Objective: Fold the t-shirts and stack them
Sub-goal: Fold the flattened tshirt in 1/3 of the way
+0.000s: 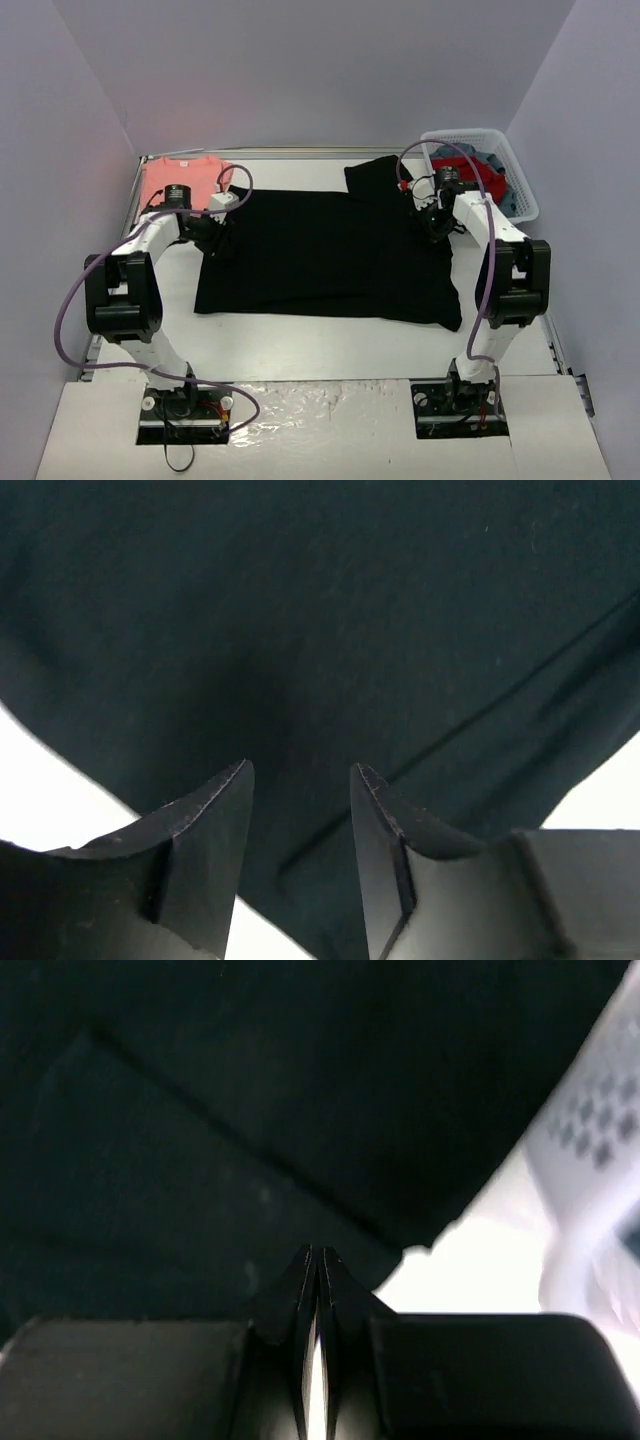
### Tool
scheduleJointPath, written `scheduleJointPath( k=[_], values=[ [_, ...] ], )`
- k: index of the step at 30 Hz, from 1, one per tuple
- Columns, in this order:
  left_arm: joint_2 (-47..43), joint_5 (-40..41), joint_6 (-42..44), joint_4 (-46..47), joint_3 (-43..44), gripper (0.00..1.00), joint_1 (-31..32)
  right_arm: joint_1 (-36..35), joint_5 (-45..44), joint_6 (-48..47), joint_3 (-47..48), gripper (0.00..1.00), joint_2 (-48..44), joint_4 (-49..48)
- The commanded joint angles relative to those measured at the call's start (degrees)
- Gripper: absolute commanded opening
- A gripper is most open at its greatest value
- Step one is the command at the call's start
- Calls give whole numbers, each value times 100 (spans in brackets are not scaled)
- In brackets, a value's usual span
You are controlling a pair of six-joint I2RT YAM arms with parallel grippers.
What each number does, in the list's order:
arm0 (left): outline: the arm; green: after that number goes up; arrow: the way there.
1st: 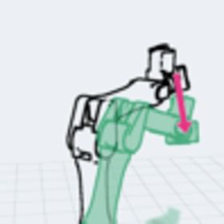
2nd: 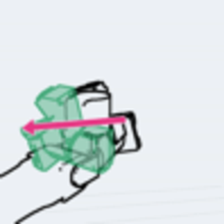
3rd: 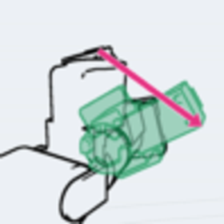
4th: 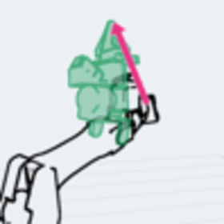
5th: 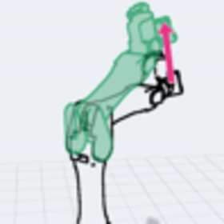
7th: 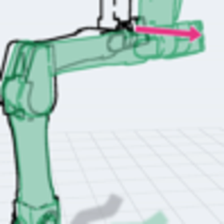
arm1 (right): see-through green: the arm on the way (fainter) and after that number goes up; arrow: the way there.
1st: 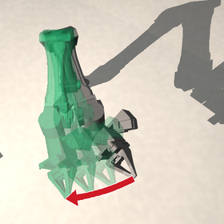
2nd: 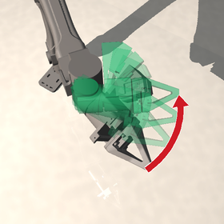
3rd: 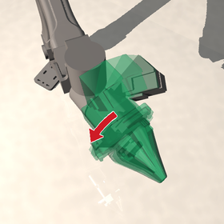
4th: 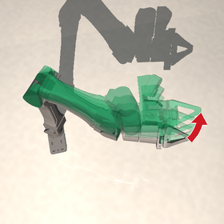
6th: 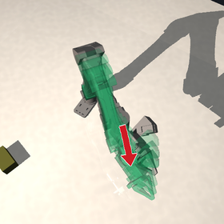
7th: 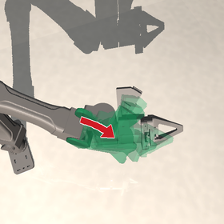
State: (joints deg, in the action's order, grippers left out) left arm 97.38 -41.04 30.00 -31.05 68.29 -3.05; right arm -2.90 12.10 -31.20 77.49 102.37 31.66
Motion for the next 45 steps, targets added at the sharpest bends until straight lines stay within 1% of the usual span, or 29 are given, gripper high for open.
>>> scheduleJointPath(
  k=[1,2,7,9,12,15,17,21,26,28,29,30,31,32,35,36,39,43,45],
  values=[
    [148,130,-257,388,290,41,243,-79,-14,97,450,0,370,33],
    [315,140,-292,398,325,41,435,-88,-14,114,494,0,467,33],
    [711,464,-424,486,474,39,621,-194,-146,149,696,0,951,25],
    [826,718,-582,582,501,36,639,-202,-190,158,793,0,1083,25],
    [975,1307,-872,810,536,35,656,-194,-304,185,934,0,1312,25],
    [1239,1641,-986,662,790,35,674,-203,-366,185,1083,0,1540,33],
    [1423,1713,-970,539,984,34,692,-203,-436,202,1180,0,1707,25],
    [1643,2203,-1171,573,1195,33,700,-194,-638,202,1478,0,1997,33],
    [1915,2320,-1321,513,1589,34,700,-176,-841,228,1778,0,2279,33],
    [1968,2276,-1321,433,1617,33,709,-167,-867,246,1804,0,2358,42],
    [1969,2267,-1304,416,1600,31,727,-159,-858,237,1743,0,2358,33],
    [1960,2249,-1286,389,1513,27,735,-167,-850,220,1682,0,2332,33],
    [1925,2249,-1277,398,1442,26,736,-167,-823,202,1603,0,2306,42],
    [1855,2249,-1269,389,1363,23,736,-159,-823,185,1411,0,2279,33],
    [1618,2188,-1216,363,977,21,736,-106,-744,123,989,0,2077,16],
    [1548,2118,-1163,293,784,15,736,-97,-727,97,874,0,1972,-2],
    [1249,2003,-935,100,389,13,753,-71,-718,53,452,0,1709,-54],
    [652,2038,-707,90,-226,13,779,-71,-691,-26,-5,0,1392,-64],
    [502,2099,-662,55,-421,13,788,-88,-691,-26,-233,0,1208,-63]
  ],
)
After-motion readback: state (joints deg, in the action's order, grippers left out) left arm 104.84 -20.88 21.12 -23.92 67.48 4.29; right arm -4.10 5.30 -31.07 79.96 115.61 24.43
